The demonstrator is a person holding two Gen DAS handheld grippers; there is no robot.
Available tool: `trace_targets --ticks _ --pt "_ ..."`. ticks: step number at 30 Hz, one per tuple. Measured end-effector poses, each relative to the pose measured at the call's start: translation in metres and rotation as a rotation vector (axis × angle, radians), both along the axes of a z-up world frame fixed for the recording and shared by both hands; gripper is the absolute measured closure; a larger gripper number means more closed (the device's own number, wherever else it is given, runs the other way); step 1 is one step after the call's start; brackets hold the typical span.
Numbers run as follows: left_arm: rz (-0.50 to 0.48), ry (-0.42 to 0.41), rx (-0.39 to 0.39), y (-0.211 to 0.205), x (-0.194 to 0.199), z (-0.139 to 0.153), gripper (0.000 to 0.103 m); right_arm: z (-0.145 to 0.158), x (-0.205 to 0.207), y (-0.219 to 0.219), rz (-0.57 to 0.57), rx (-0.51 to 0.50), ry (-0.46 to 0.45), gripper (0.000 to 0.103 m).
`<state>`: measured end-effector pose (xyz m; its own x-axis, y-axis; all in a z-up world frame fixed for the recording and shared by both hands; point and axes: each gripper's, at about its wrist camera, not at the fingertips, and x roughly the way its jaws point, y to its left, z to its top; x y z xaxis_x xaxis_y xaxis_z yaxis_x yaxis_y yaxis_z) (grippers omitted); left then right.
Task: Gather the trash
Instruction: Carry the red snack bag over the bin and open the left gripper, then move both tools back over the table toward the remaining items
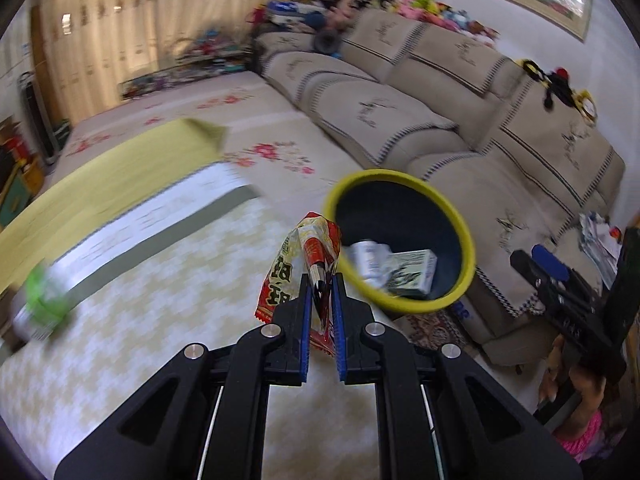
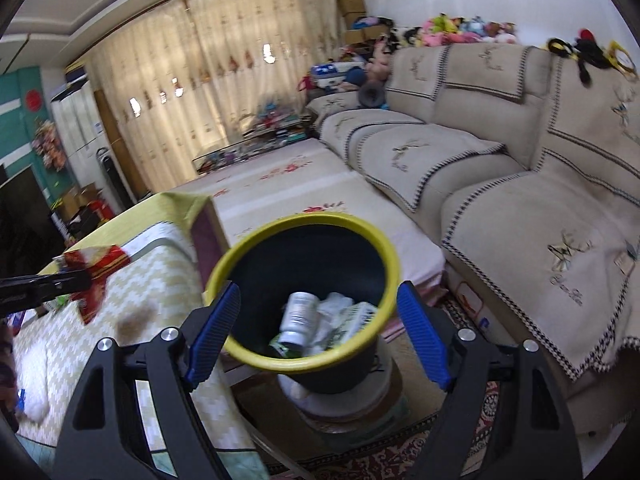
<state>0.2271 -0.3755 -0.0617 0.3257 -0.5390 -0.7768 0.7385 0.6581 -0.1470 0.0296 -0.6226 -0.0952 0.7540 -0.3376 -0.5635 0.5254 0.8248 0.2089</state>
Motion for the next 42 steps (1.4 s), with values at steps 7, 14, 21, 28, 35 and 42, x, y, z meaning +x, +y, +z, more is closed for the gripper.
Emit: trace_targets --ticks 7,14,21,28,35,42 --pt "-0.146 0.080 0.051 -0.107 0.011 -0.028 0.093 -0.008 -0.018 -0.023 -0.061 0.014 0.015 0.027" --pt "-0.178 0.164 0.127 -0.185 0.031 -0.068 0.086 -0.017 -0.028 -0.035 -0.099 0.023 0.031 0.024" --pt "-0.173 0.221 0.188 -0.220 0.042 -0.101 0.048 -0.025 -0.033 -0.043 -0.115 0.041 0.047 0.024" --pt "-0.161 0.217 0.149 -0.197 0.040 -0.084 0.024 -0.022 -0.032 -0.039 -0.105 0.043 0.040 0.024" --pt "-0.132 0.190 0.033 -0.150 0.029 -0.035 0.020 -0.018 -0.032 -0.028 -0.090 0.034 0.040 0.024" --pt "-0.014 0.036 -0.071 -0.035 0.004 0.021 0.011 -0.014 -0.014 -0.007 -0.023 0.022 0.057 0.024"
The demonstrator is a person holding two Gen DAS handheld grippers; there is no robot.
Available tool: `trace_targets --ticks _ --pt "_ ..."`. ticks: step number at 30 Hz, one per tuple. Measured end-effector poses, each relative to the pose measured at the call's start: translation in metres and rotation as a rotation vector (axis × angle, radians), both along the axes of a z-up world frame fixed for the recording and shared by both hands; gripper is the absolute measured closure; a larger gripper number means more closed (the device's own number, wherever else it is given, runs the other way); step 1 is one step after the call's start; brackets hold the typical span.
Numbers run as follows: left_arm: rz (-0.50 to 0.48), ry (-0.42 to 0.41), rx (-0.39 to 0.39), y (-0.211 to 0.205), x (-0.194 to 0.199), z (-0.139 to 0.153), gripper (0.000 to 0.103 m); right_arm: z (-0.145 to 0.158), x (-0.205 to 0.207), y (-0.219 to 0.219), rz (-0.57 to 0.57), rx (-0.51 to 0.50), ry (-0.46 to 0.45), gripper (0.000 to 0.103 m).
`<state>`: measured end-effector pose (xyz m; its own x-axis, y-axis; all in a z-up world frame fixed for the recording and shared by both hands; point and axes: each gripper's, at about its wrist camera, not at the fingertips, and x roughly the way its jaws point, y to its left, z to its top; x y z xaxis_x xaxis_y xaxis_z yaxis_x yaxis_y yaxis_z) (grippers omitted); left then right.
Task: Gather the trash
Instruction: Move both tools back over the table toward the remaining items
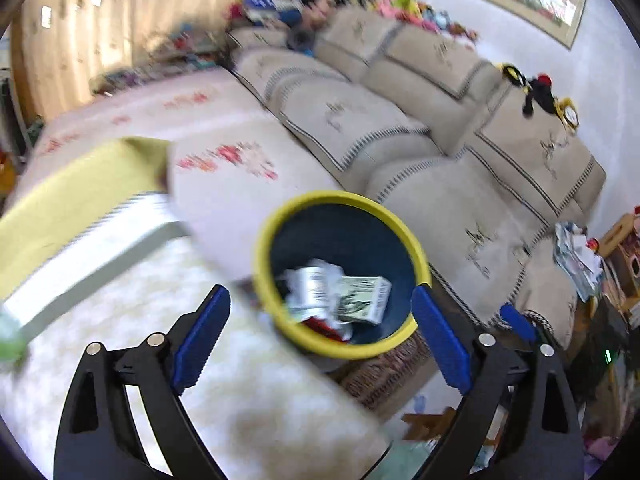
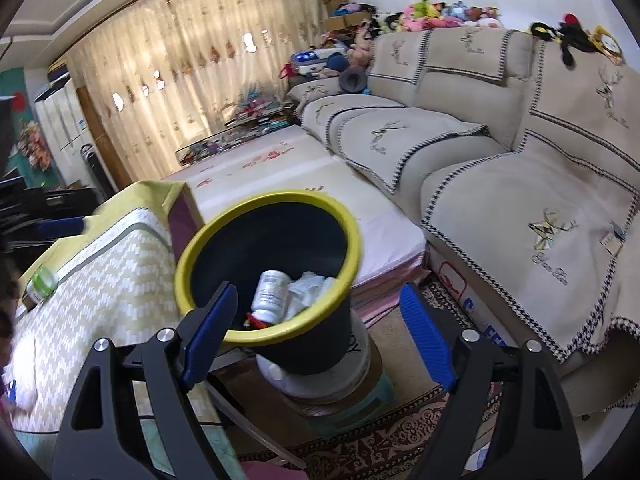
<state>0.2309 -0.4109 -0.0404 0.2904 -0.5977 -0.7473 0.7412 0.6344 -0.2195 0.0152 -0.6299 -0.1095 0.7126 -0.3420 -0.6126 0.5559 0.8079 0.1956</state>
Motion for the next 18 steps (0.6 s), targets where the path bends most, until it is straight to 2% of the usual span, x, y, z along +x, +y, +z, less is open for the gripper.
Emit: trace_targets --ticks 7,10,14,18 --pt "0.230 -0.086 -0.076 0.160 -0.013 0.037 0.007 0.008 0.040 0.047 0.147 -0.013 0.009 0.024" --pt "0.365 -0.171 -0.078 0.233 -0.019 0.051 0.005 0.016 0.062 0.077 0.235 -0.029 0.011 0.024" --pt "0.520 -0.254 -0.072 0.310 -0.014 0.056 0.005 0.030 0.096 0.123 0.389 -0.023 0.002 0.022" --pt "0.639 -0.253 -0.086 0.371 -0.001 0.048 0.005 0.038 0.136 0.172 0.519 -0.038 0.023 0.022"
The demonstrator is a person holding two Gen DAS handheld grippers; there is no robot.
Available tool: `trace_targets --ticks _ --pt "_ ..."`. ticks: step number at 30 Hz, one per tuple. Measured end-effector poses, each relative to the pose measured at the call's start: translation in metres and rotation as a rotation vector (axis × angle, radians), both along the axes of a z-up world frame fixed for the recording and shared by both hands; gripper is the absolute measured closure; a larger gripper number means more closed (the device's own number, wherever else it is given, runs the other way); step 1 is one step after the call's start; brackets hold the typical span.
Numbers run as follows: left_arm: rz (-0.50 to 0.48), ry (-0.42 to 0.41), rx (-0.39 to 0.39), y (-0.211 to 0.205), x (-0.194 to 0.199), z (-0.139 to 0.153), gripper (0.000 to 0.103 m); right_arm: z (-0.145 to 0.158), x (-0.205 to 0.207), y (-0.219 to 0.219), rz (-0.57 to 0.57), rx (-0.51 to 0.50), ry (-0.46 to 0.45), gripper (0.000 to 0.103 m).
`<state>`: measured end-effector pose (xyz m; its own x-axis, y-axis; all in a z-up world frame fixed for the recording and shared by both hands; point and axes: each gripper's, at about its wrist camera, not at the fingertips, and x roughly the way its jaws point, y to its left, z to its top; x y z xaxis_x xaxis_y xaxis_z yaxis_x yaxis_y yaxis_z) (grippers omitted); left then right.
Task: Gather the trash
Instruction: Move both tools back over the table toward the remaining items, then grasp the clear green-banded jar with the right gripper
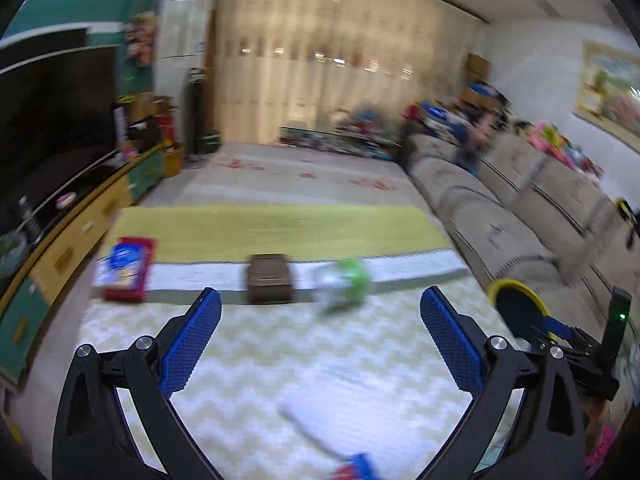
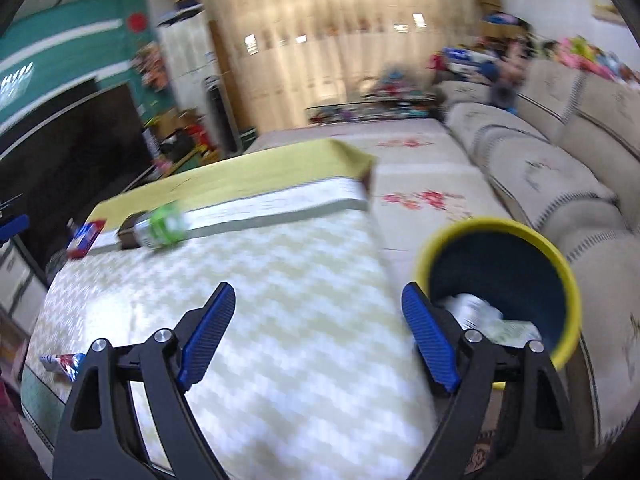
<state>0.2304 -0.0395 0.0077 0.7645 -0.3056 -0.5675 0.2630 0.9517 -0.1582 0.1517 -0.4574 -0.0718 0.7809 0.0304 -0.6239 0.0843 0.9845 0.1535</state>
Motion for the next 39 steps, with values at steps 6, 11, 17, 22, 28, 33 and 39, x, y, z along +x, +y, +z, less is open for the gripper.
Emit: trace_targets --ticks 6,11,17,22,28,33,39 --pt "0.127 -0.029 0.007 0.073 0.017 -0.021 0.005 0.012 0.049 0.072 0.158 -0.057 -0.005 0.022" --pt "0.171 0.033 -0.064 0.105 0.036 -0.058 0.005 0.007 0.094 0.125 0.269 -0.076 0.029 0.022" --pt "0.150 0.090 -0.140 0.108 0.046 -0.089 0.005 -0.004 0.136 0.161 0.337 -0.113 0.071 0.022" --pt "0.144 0.046 -0.085 0.089 0.039 -0.089 0.005 -0.012 0.166 0.175 0.334 -0.154 0.094 0.022" --pt "0.132 0.052 -0.105 0.089 0.036 -0.087 0.005 -0.033 0.191 0.183 0.305 -0.152 0.144 0.022" --pt "0.117 0.071 -0.100 0.082 0.038 -0.093 0.005 -0.039 0.195 0.183 0.300 -0.140 0.152 0.034" --pt "0.086 0.081 -0.077 0.073 0.039 -0.099 0.005 -0.037 0.187 0.178 0.298 -0.120 0.147 0.035"
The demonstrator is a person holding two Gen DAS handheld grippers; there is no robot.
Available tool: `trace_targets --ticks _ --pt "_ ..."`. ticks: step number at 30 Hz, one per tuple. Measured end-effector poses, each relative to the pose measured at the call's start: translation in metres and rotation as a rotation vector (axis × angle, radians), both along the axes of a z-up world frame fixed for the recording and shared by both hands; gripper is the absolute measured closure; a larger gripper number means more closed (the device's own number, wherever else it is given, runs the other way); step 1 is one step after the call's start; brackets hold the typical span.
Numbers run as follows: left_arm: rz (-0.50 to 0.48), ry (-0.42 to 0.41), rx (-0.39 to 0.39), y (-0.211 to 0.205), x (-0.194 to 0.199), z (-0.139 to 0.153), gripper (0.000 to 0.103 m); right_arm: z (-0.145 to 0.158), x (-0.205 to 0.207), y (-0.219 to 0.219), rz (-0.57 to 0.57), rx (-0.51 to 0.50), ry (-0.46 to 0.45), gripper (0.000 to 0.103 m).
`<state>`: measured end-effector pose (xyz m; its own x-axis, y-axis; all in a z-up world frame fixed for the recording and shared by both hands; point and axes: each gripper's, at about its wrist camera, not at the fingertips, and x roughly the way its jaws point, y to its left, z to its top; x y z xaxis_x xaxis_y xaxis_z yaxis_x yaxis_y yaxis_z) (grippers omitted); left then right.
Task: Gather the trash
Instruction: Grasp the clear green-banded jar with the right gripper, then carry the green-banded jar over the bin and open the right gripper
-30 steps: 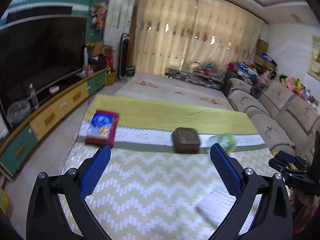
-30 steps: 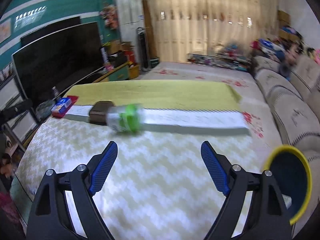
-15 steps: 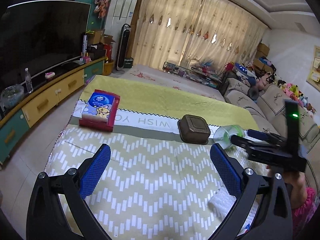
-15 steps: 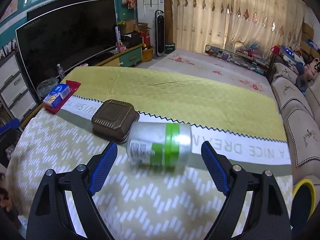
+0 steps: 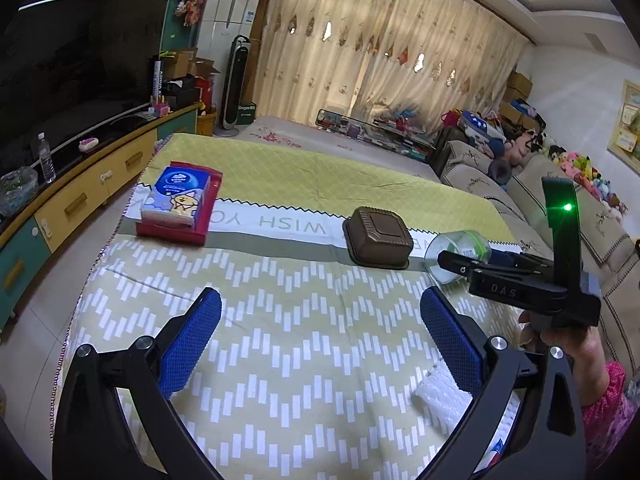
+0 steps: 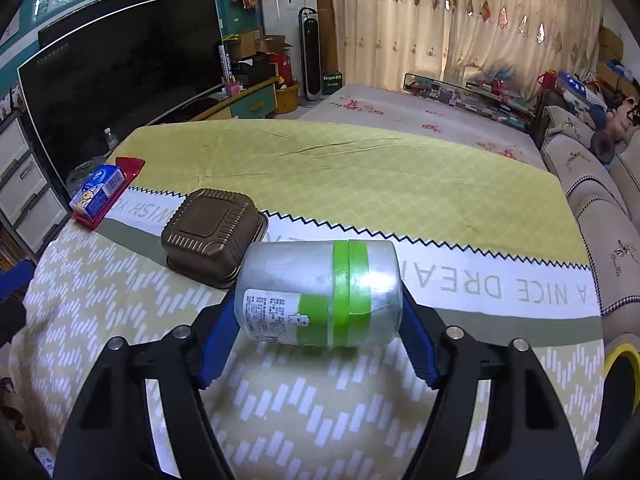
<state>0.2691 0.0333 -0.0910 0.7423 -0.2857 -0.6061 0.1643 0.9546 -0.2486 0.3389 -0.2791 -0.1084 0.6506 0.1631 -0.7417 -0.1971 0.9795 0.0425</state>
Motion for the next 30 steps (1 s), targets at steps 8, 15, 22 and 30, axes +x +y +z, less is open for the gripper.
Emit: trace_targets --ticks 8,15,22,30 --pt "-0.015 0.007 -0.005 -0.002 0.001 -0.003 0.005 0.029 -0.046 -0.038 -0.036 0.040 -0.047 0.035" --pt "-0.012 0.002 -0.013 -0.001 0.000 -0.004 0.005 0.037 -0.098 -0.126 -0.267 0.057 -0.112 0.035" --pt "-0.013 0.002 -0.010 -0.001 0.000 -0.005 0.005 0.033 -0.139 -0.227 -0.546 0.038 -0.125 0.035" --pt "-0.011 0.005 -0.007 -0.001 0.000 -0.005 0.005 0.003 -0.155 -0.295 -0.736 0.030 -0.066 0.036"
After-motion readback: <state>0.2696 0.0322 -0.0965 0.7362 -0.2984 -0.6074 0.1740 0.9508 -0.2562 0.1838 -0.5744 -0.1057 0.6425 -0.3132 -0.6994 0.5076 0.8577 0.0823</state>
